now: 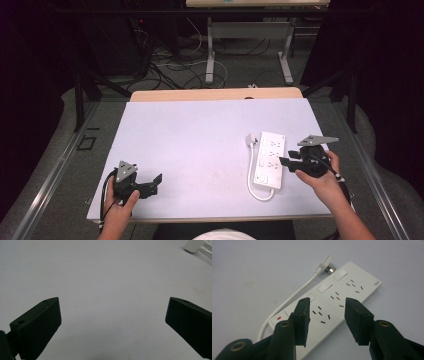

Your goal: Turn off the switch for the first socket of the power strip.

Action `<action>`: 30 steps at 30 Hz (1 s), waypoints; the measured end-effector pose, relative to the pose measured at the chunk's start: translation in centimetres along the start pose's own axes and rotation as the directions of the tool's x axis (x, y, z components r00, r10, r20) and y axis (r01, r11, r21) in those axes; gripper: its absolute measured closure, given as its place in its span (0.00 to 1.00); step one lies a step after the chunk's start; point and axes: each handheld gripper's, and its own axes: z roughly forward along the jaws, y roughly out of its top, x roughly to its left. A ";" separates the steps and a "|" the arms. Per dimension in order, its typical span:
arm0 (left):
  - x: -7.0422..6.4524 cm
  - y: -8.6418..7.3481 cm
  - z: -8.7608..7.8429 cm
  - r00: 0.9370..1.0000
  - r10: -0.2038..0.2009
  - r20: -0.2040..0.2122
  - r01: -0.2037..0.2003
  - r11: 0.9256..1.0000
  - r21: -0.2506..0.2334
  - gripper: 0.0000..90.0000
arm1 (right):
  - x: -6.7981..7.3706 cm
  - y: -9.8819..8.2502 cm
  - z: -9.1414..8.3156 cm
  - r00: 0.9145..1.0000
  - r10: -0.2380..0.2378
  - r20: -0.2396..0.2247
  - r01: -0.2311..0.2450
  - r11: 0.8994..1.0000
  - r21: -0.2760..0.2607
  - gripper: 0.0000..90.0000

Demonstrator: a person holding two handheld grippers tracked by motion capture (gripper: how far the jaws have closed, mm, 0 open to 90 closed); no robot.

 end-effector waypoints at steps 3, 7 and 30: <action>0.0 0.0 0.0 1.000 0.000 0.000 0.000 1.000 0.000 0.00 | 0.0 -0.1 -0.2 1.000 -0.013 -0.001 0.013 1.000 -0.009 0.56; 0.0 0.0 0.0 1.000 0.000 0.000 0.000 1.000 0.000 0.00 | -0.1 -0.3 -0.5 1.000 -0.028 -0.003 0.028 0.999 -0.028 0.53; 0.1 0.0 0.0 1.000 -0.008 -0.004 0.008 1.000 0.000 0.00 | -2.0 -3.8 -2.1 0.993 0.043 0.108 -0.029 0.991 -0.130 0.00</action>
